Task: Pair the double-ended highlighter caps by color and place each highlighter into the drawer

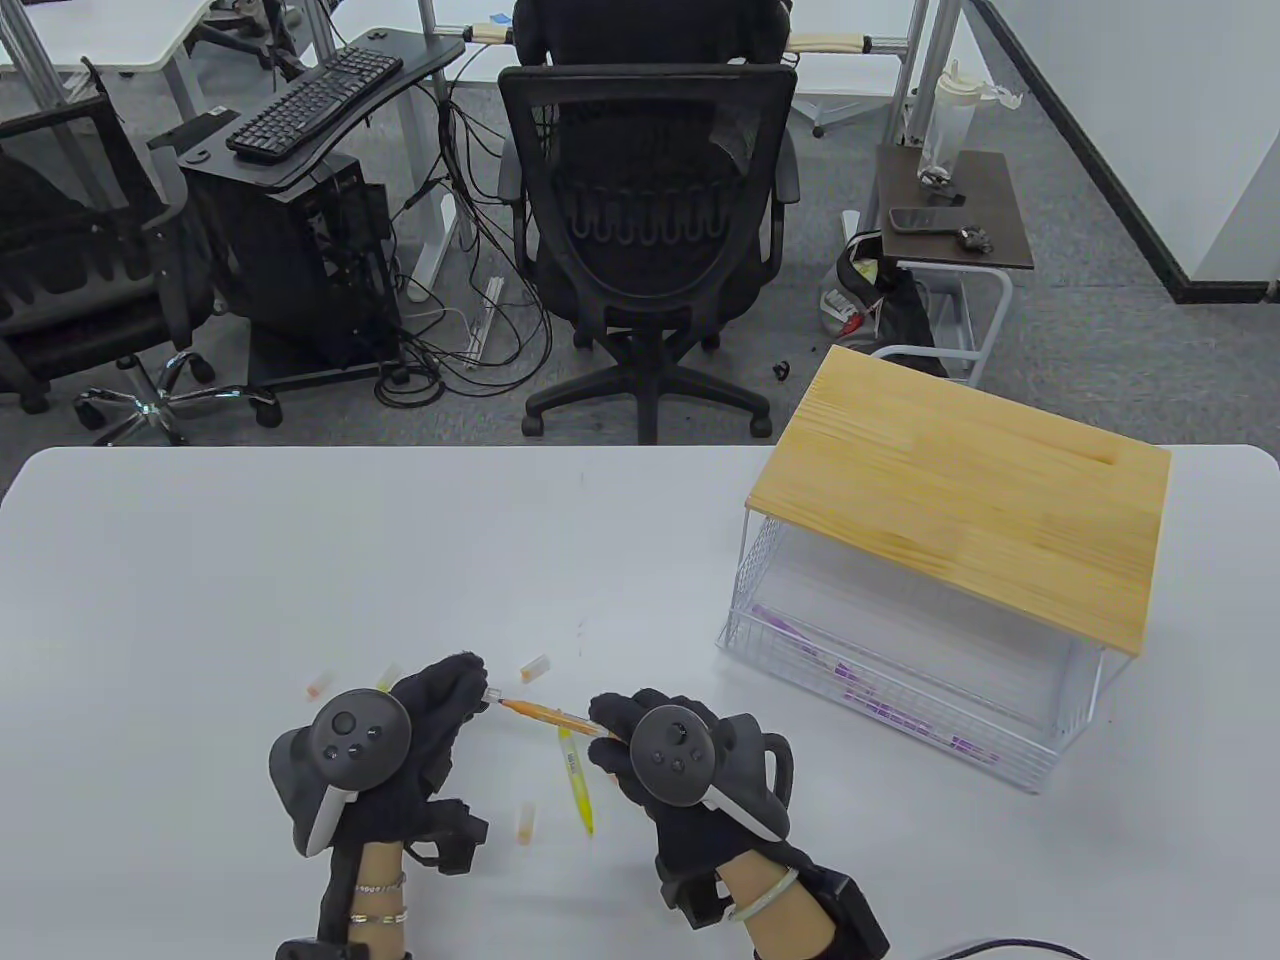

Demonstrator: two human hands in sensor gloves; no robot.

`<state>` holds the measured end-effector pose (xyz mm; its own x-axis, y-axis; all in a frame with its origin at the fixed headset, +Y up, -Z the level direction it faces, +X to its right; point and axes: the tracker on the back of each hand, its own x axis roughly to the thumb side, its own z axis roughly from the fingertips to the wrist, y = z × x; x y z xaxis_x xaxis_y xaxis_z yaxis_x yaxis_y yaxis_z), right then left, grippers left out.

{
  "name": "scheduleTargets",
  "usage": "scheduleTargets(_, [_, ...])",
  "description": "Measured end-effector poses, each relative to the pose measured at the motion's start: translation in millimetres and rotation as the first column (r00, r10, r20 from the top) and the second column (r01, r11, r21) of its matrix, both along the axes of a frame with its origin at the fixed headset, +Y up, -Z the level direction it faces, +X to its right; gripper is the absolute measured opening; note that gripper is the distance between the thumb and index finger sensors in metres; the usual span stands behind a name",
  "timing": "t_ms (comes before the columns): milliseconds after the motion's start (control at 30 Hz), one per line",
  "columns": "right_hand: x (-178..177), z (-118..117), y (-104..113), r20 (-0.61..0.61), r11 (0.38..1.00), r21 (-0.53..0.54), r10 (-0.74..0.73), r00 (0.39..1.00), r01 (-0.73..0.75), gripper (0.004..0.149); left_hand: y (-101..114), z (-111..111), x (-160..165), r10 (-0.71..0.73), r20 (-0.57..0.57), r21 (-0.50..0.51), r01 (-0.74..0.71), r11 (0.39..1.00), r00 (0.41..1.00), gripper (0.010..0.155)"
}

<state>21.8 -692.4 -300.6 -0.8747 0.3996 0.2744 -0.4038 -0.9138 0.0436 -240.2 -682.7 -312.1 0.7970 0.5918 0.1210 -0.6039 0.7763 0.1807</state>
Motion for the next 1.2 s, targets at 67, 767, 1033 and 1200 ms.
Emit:
scheduleTargets(67, [0, 0, 0, 0.003, 1.0, 0.001, -0.003, 1.0, 0.003, 0.047, 0, 0, 3, -0.006, 0.009, -0.001, 0.006, 1.0, 1.0, 0.046])
scheduleTargets(767, [7, -3, 1, -0.005, 0.998, -0.036, -0.048, 0.999, 0.048, 0.045, 2, 4, 29, -0.047, 0.105, 0.059, 0.041, 0.997, 0.993, 0.045])
scheduleTargets(1033, [17, -14, -4, -0.08, 0.952, -0.238, -0.215, 0.973, 0.191, 0.046, 9, 12, 40, -0.138, 0.113, 0.123, 0.124, 0.985, 0.984, 0.044])
scheduleTargets(1200, [13, -16, -8, -0.015, 0.973, -0.197, -0.127, 0.992, 0.121, 0.044, 0, 6, 49, -0.24, 0.104, 0.089, 0.231, 0.969, 0.965, 0.044])
